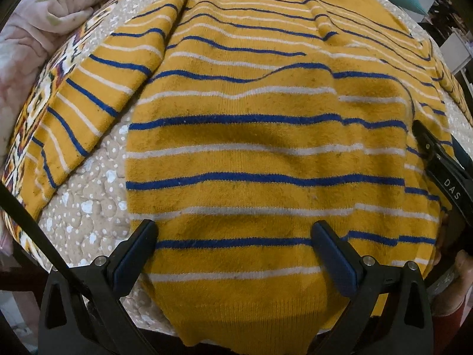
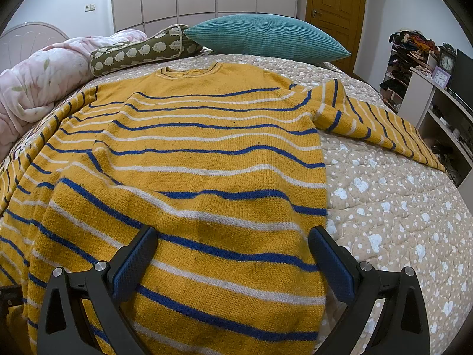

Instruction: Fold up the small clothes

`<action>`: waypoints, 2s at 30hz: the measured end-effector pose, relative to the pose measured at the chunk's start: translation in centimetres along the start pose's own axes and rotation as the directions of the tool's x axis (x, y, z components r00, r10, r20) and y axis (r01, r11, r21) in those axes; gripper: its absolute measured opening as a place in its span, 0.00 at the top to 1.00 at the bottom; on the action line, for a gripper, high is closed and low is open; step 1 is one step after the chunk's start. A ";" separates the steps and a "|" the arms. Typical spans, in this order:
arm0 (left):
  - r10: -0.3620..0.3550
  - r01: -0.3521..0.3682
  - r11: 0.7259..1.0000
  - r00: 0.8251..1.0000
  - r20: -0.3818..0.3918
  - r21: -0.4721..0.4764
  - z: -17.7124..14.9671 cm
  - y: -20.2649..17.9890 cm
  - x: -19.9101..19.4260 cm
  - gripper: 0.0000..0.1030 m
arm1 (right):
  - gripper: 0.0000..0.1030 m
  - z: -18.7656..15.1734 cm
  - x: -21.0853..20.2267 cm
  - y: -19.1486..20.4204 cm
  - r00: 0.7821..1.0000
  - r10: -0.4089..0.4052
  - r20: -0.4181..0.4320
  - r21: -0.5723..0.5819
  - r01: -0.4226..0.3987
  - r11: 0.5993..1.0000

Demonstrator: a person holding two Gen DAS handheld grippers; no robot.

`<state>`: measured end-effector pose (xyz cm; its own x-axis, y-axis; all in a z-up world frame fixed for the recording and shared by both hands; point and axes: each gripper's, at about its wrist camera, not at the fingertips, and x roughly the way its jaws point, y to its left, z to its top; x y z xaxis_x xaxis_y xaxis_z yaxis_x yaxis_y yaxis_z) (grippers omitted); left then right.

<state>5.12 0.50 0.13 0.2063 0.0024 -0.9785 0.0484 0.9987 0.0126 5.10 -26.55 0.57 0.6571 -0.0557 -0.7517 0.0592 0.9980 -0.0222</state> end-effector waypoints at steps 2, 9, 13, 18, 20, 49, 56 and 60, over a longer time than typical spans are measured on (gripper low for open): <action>0.002 -0.002 1.000 1.000 0.002 0.000 0.1 0.1 0.1 0.00 | 0.00 0.0 0.0 0.0 1.000 0.000 0.000 0.000 0.000 1.000; 0.008 -0.008 1.000 1.000 0.005 -0.005 0.0 -0.5 0.2 0.00 | 0.00 0.0 0.0 0.0 1.000 -0.002 -0.001 -0.001 0.002 1.000; 0.012 -0.012 1.000 1.000 0.008 -0.009 -0.3 -0.8 0.2 0.00 | 0.00 0.0 0.2 -0.1 1.000 -0.005 -0.002 -0.002 0.005 1.000; 0.004 -0.004 1.000 1.000 0.006 -0.010 -0.3 -0.5 0.2 0.00 | 0.00 -0.1 0.2 -0.2 1.000 -0.005 -0.001 -0.002 0.005 1.000; 0.002 -0.002 1.000 1.000 0.005 -0.010 -0.2 -0.5 0.2 0.00 | 0.00 0.0 0.2 -0.2 1.000 -0.005 -0.001 -0.002 0.005 1.000; 0.032 -0.031 0.999 0.999 0.042 -0.020 -1.0 -1.1 0.0 0.00 | 0.00 0.0 0.2 -0.1 1.000 -0.005 0.001 0.000 0.005 1.000; 0.042 -0.041 0.999 0.998 0.045 -0.023 -1.2 -1.3 -0.1 0.00 | 0.00 0.0 0.2 -0.1 1.000 -0.005 0.001 0.000 0.005 1.000; 0.043 -0.042 0.999 0.998 0.046 -0.022 -1.2 -1.3 -0.1 0.00 | 0.00 0.0 0.2 0.0 1.000 -0.005 0.002 0.000 0.005 1.000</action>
<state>3.85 -0.74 -0.01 0.2525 0.0426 -0.9667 0.0179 0.9987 0.0487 5.24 -26.61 0.38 0.6581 -0.0607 -0.7505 0.0625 0.9977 -0.0259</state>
